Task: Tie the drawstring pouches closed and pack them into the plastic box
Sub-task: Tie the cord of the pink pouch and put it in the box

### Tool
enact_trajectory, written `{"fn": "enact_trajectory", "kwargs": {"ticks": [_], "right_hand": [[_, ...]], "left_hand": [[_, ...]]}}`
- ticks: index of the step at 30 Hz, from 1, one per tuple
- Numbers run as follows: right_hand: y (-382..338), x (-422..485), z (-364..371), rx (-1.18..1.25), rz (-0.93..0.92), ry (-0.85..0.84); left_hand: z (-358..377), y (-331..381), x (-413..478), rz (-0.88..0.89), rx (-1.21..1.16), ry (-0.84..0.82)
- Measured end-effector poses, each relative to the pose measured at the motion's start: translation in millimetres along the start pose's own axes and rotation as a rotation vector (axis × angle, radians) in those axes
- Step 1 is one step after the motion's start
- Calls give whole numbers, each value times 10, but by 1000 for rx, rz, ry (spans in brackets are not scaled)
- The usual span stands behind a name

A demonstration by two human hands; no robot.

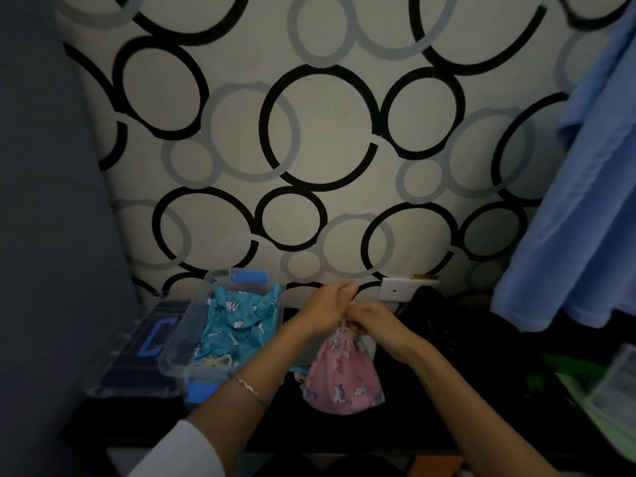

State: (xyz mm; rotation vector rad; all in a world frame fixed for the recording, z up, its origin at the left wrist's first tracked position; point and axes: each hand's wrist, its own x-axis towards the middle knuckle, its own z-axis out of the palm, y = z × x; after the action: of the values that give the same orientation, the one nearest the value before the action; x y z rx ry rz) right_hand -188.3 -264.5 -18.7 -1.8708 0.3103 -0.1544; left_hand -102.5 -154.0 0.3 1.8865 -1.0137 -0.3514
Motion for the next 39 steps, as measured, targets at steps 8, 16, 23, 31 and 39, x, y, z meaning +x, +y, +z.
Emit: {"fn": "enact_trajectory", "kwargs": {"ticks": [8, 16, 23, 31, 39], "right_hand": [[40, -32, -6, 133, -31, 184], [93, -33, -110, 94, -68, 249], [79, 2, -40, 79, -68, 163], [6, -116, -82, 158, -69, 160], [-21, -110, -7, -450, -283, 252]], "left_hand": [[165, -160, -184, -40, -3, 148], [-213, -466, -221, -56, -57, -40], [-139, -255, -247, -20, -141, -141], [-114, -293, -194, -82, -192, -47], [-177, -218, -171, 36, 134, -90]]}}
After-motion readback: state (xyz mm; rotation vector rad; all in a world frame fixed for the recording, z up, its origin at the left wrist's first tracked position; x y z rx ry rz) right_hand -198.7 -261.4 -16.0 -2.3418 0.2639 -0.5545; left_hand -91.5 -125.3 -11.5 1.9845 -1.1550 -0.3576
